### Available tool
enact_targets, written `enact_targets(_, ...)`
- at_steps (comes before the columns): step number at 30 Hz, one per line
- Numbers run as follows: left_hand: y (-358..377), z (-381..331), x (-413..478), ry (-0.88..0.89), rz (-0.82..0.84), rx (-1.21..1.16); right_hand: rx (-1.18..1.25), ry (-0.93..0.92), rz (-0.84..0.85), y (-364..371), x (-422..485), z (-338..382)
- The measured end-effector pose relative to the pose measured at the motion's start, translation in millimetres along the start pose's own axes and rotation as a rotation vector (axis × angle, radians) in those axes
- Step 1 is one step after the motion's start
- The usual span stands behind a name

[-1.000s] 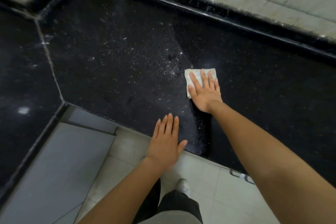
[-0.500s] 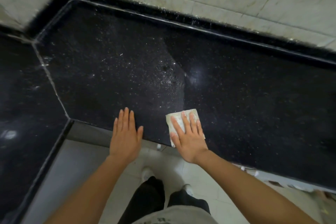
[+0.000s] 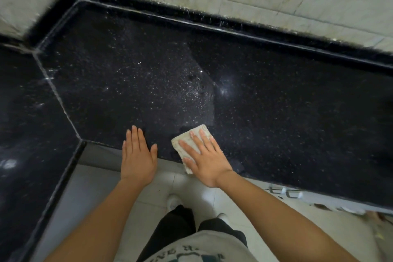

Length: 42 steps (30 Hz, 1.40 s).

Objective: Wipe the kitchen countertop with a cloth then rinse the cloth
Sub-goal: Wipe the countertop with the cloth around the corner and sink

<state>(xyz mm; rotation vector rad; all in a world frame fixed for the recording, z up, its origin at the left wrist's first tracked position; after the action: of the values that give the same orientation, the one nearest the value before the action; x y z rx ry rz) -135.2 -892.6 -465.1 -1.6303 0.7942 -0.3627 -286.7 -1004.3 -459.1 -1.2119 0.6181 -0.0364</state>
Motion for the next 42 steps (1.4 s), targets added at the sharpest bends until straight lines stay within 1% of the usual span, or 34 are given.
enact_targets(3,2.3,-0.2,-0.6,-0.005,0.013,-0.005,-0.066,0.041,0.0,8.7,-30.8,-34.2)
enact_targets(7,3.5,1.2,-0.6,-0.005,0.012,-0.028,-0.058,0.209,0.014,18.0,-79.2,-91.7)
enact_targets(9,4.2,1.6,-0.3,0.0,0.005,-0.032,-0.012,0.339,0.004,22.6,-98.7,-111.7)
enact_targets(11,5.5,1.7,-0.3,-0.002,0.001,-0.039,0.073,0.519,-0.05,24.6,-104.3,-117.7)
enact_targets(13,7.1,1.5,0.0,-0.006,0.009,-0.043,0.146,0.69,-0.097,23.6,-96.4,-107.9)
enact_targets(14,8.1,1.4,0.2,-0.007,0.013,-0.044,0.178,0.732,-0.105,23.1,-87.7,-97.9)
enact_targets(15,8.4,1.5,0.6,-0.007,0.012,-0.044,0.197,0.724,-0.107,21.4,-75.8,-84.3)
enact_targets(16,8.6,1.7,0.8,-0.006,0.007,-0.045,0.202,0.671,-0.111,19.4,-61.7,-67.8)
enact_targets(18,7.9,1.8,0.9,0.0,-0.006,-0.049,0.184,0.502,-0.111,14.3,-33.3,-31.2)
enact_targets(22,7.6,2.0,0.3,0.014,-0.04,-0.057,0.062,0.14,-0.038,7.6,11.9,30.4)
enact_targets(24,8.5,3.2,1.3,0.014,-0.057,-0.038,-0.018,-0.001,-0.024,2.5,23.7,42.9)
enact_targets(26,8.8,3.8,1.5,0.01,-0.064,-0.027,-0.053,-0.083,-0.016,-1.9,28.9,40.3)
enact_targets(31,8.6,3.3,1.2,0.01,-0.063,-0.05,-0.124,-0.161,-0.01,-3.0,22.6,11.2)
enact_targets(34,12.4,4.4,2.2,0.014,-0.015,-0.069,-0.218,-0.187,-0.077,-6.0,20.1,-15.2)
enact_targets(38,12.4,5.1,2.8,0.015,-0.034,-0.05,-0.193,-0.141,-0.094,-28.8,37.1,-51.3)
enact_targets(42,12.9,6.6,3.2,-0.005,-0.043,-0.04,-0.141,-0.019,-0.096,-53.2,69.6,-76.8)
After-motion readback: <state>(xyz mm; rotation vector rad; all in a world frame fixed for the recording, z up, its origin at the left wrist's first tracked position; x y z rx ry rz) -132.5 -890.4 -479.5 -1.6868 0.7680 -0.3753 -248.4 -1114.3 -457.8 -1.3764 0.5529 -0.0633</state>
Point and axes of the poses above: each hand's wrist, its own x-axis towards the middle knuckle, its own y-axis out of the palm, z = x × y, the point moved 7 cm from there along x, towards the middle knuckle
